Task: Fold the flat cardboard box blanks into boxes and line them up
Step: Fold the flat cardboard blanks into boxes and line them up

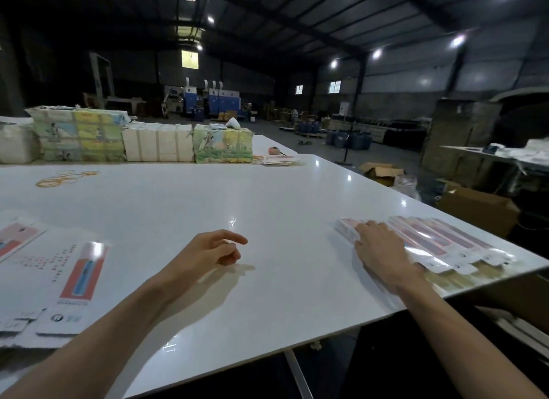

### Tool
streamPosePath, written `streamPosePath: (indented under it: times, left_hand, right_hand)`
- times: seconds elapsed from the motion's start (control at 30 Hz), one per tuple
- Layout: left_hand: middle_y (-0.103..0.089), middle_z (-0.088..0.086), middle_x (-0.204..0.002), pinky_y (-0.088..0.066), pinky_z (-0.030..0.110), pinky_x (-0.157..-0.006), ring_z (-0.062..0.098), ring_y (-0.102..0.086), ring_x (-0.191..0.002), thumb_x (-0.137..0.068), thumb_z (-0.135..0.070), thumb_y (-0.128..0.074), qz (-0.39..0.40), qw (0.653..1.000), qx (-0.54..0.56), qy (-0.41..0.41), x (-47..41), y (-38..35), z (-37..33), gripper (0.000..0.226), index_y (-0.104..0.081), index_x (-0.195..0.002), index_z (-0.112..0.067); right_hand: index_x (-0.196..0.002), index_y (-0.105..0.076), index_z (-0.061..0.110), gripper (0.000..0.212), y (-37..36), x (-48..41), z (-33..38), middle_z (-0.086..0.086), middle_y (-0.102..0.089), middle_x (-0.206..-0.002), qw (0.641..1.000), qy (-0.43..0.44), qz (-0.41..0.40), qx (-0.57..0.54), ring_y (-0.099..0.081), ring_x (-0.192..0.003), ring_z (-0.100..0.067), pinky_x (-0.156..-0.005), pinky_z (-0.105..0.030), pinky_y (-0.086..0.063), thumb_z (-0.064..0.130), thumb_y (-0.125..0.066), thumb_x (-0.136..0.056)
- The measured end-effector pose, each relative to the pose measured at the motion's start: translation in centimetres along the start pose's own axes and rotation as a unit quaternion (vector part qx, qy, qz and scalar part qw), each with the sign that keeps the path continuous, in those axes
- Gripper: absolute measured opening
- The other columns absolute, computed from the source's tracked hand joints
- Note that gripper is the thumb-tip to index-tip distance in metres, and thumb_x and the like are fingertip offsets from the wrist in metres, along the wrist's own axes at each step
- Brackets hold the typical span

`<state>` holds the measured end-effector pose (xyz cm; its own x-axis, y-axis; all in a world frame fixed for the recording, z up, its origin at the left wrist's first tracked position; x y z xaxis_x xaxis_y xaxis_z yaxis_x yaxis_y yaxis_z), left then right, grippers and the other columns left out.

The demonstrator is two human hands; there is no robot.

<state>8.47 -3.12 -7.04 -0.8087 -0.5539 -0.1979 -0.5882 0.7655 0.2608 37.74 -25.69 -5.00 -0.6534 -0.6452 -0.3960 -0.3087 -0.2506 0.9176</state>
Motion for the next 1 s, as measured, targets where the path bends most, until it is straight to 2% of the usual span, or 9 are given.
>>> streamPosePath:
  times: [0.17, 0.33, 0.43, 0.5, 0.6, 0.7, 0.77, 0.83, 1.0]
  left_hand:
    - [-0.076, 0.007, -0.091, -0.056, 0.023, -0.087, 0.015, -0.07, -0.086, -0.108, -0.006, -0.053, 0.001, 1.0, -0.004, 0.006, -0.3, 0.2, 0.4, 0.029, -0.08, -0.113, -0.017]
    - [-0.074, 0.005, -0.088, -0.057, 0.025, -0.084, 0.015, -0.067, -0.082, -0.105, -0.006, -0.052, -0.001, 1.0, -0.013, 0.008, 0.3, 0.2, -0.3, 0.027, -0.078, -0.11, -0.014]
    - [-0.07, 0.006, -0.077, -0.051, 0.03, -0.069, 0.017, -0.064, -0.074, -0.1, -0.001, -0.049, -0.095, 0.995, 0.008, -0.006, 0.5, 0.6, -0.8, 0.023, -0.069, -0.104, -0.011]
    - [-0.067, 0.004, -0.073, -0.047, 0.032, -0.066, 0.017, -0.061, -0.07, -0.099, -0.002, -0.046, -0.163, 0.987, -0.005, -0.007, 0.7, 0.9, -0.9, 0.023, -0.067, -0.1, -0.013]
    - [-0.07, -0.002, -0.077, -0.055, 0.034, -0.068, 0.014, -0.066, -0.07, -0.1, -0.009, -0.048, -0.205, 0.975, -0.089, 0.015, 0.7, 1.4, -0.9, 0.026, -0.068, -0.103, -0.025]
    - [-0.074, -0.004, -0.098, -0.061, 0.036, -0.081, 0.015, -0.071, -0.086, -0.102, -0.019, -0.053, -0.2, 0.953, -0.216, 0.074, 0.5, 3.2, -1.8, 0.022, -0.066, -0.118, -0.026]
    - [-0.074, 0.001, -0.116, -0.056, 0.033, -0.086, 0.021, -0.069, -0.1, -0.103, -0.019, -0.054, -0.206, 0.915, -0.33, 0.11, 0.8, 6.0, -2.8, 0.027, -0.068, -0.125, -0.022]
    - [-0.069, 0.009, -0.132, -0.051, 0.035, -0.098, 0.03, -0.064, -0.118, -0.104, -0.015, -0.049, -0.229, 0.86, -0.433, 0.145, 1.2, 9.3, -3.6, 0.033, -0.068, -0.13, -0.017]
    - [-0.046, 0.023, -0.15, -0.041, 0.046, -0.109, 0.041, -0.043, -0.137, -0.106, -0.012, -0.048, -0.273, 0.68, -0.587, 0.346, 5.2, 17.2, -5.2, 0.039, -0.052, -0.143, -0.004]
  right_hand:
    - [-0.132, -0.057, 0.014, 0.027, 1.4, -0.9, 2.7, -0.005, -0.06, -0.13, 0.999, 0.032, -0.01, 0.003, -0.057, -0.116, -0.024, -0.1, -0.039, -0.051, 0.022, -0.052, -0.107]
    - [-0.114, -0.067, 0.011, 0.019, 2.9, -3.0, 12.3, -0.006, -0.069, -0.106, 0.98, 0.139, -0.094, -0.109, -0.065, -0.092, -0.024, -0.081, -0.045, -0.06, 0.021, -0.053, -0.105]
    - [-0.104, -0.066, 0.013, 0.015, 2.8, -2.8, 18.6, -0.003, -0.069, -0.087, 0.959, 0.196, -0.092, -0.182, -0.063, -0.07, -0.022, -0.066, -0.038, -0.059, 0.021, -0.053, -0.104]
    - [-0.103, -0.063, 0.016, 0.015, 1.4, -1.9, 21.3, 0.0, -0.066, -0.079, 0.954, 0.215, -0.08, -0.192, -0.059, -0.063, -0.021, -0.056, -0.032, -0.049, 0.023, -0.05, -0.105]
    - [-0.115, -0.06, 0.02, 0.02, -1.1, -0.9, 22.1, -0.001, -0.072, -0.09, 0.951, 0.247, -0.041, -0.184, -0.067, -0.081, -0.029, -0.067, -0.038, -0.052, 0.025, -0.044, -0.103]
    - [-0.113, -0.059, 0.022, 0.019, -2.0, -1.5, 21.4, 0.001, -0.07, -0.083, 0.943, 0.253, -0.035, -0.212, -0.065, -0.077, -0.028, -0.068, -0.038, -0.051, 0.026, -0.046, -0.1]
    - [-0.11, -0.061, 0.024, 0.017, -2.6, -1.8, 21.4, 0.004, -0.069, -0.081, 0.936, 0.262, -0.027, -0.235, -0.064, -0.078, -0.026, -0.069, -0.037, -0.05, 0.025, -0.048, -0.098]
    - [-0.109, -0.062, 0.025, 0.017, -2.7, -1.8, 21.2, 0.006, -0.069, -0.082, 0.934, 0.262, -0.015, -0.244, -0.063, -0.079, -0.024, -0.07, -0.035, -0.049, 0.024, -0.05, -0.098]
    - [-0.107, -0.063, 0.026, 0.015, -2.7, -1.9, 21.6, 0.004, -0.069, -0.083, 0.929, 0.263, 0.003, -0.262, -0.062, -0.082, -0.023, -0.072, -0.034, -0.047, 0.023, -0.051, -0.098]
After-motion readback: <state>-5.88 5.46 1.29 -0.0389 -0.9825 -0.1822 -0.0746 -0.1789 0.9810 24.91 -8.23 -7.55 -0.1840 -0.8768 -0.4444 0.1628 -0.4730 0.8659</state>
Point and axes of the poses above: each hand's wrist, its own x-axis away from the middle knuckle, its own y-axis out of the back of the hand, z = x × y, the point moved 1 cm from there along -x, towards the middle knuckle
